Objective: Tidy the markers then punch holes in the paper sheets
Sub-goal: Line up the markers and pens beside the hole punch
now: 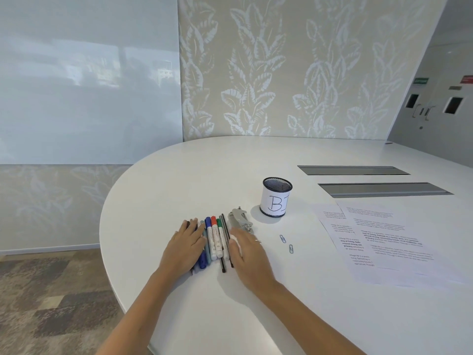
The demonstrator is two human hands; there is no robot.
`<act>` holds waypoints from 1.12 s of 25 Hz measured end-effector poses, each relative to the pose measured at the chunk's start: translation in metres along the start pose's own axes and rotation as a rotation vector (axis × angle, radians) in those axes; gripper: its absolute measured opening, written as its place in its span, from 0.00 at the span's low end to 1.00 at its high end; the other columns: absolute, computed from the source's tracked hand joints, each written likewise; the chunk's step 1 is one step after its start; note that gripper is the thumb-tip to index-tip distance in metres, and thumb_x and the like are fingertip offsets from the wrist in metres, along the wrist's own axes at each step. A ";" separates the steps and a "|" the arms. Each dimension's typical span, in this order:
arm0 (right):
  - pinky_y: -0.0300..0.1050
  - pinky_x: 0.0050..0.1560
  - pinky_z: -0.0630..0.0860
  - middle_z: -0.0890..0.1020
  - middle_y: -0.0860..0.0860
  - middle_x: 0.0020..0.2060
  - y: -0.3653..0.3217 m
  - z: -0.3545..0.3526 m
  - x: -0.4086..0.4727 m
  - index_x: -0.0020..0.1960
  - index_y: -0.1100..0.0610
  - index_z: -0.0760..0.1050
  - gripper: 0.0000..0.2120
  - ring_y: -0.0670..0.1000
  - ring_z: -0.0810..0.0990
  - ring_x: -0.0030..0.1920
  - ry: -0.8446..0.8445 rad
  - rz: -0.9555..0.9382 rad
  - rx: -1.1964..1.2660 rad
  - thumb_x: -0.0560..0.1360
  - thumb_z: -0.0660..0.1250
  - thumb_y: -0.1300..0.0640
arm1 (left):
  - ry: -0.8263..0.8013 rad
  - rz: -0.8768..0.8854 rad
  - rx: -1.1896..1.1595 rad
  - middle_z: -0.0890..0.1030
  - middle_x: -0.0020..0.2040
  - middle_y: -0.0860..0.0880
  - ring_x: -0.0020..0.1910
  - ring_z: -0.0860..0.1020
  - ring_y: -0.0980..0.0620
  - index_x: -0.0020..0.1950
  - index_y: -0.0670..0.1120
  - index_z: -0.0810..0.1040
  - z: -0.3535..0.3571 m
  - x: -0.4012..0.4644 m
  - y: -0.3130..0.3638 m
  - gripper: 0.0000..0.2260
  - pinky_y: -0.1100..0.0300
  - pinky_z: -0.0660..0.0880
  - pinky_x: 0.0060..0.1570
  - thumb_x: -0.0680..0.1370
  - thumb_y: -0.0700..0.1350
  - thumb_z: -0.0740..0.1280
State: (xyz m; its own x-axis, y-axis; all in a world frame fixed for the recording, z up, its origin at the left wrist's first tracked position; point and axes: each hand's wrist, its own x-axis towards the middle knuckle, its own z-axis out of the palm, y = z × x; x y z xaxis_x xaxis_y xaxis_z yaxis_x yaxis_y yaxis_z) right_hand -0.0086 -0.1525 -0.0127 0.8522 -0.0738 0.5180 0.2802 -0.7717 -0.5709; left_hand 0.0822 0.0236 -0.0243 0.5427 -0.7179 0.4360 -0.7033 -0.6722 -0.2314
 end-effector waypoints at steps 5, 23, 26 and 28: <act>0.46 0.74 0.48 0.59 0.53 0.76 0.059 -0.052 -0.014 0.75 0.59 0.60 0.25 0.51 0.53 0.77 -0.112 0.252 -0.389 0.81 0.54 0.50 | -0.065 -0.053 0.021 0.81 0.56 0.33 0.54 0.78 0.30 0.38 0.35 0.79 -0.004 -0.001 0.003 0.05 0.42 0.79 0.38 0.70 0.35 0.73; 0.54 0.76 0.45 0.51 0.53 0.78 0.043 -0.039 -0.012 0.77 0.58 0.49 0.38 0.52 0.47 0.78 -0.461 0.197 -0.522 0.77 0.46 0.34 | -0.082 -0.072 -0.066 0.75 0.64 0.30 0.62 0.71 0.28 0.45 0.32 0.78 -0.005 0.000 0.005 0.06 0.39 0.76 0.48 0.75 0.36 0.66; 0.54 0.76 0.45 0.52 0.53 0.78 0.037 -0.033 -0.016 0.77 0.59 0.50 0.39 0.50 0.47 0.77 -0.496 0.104 -0.506 0.76 0.43 0.32 | -0.123 -0.068 -0.065 0.69 0.69 0.33 0.69 0.65 0.31 0.50 0.34 0.78 0.000 0.001 0.005 0.10 0.41 0.72 0.57 0.79 0.40 0.61; 0.52 0.76 0.44 0.51 0.52 0.78 0.029 -0.028 -0.018 0.77 0.58 0.49 0.43 0.49 0.46 0.77 -0.550 0.036 -0.471 0.73 0.38 0.29 | -0.105 -0.072 -0.068 0.72 0.67 0.32 0.67 0.67 0.30 0.47 0.33 0.78 -0.002 0.001 0.004 0.09 0.40 0.74 0.54 0.78 0.39 0.63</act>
State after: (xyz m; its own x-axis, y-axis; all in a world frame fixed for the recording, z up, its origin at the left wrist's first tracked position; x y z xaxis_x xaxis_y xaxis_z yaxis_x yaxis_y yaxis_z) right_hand -0.0281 -0.1914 -0.0210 0.9910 0.1284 0.0381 0.1333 -0.9741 -0.1825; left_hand 0.0786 0.0205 -0.0230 0.6356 -0.6855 0.3550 -0.6882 -0.7115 -0.1418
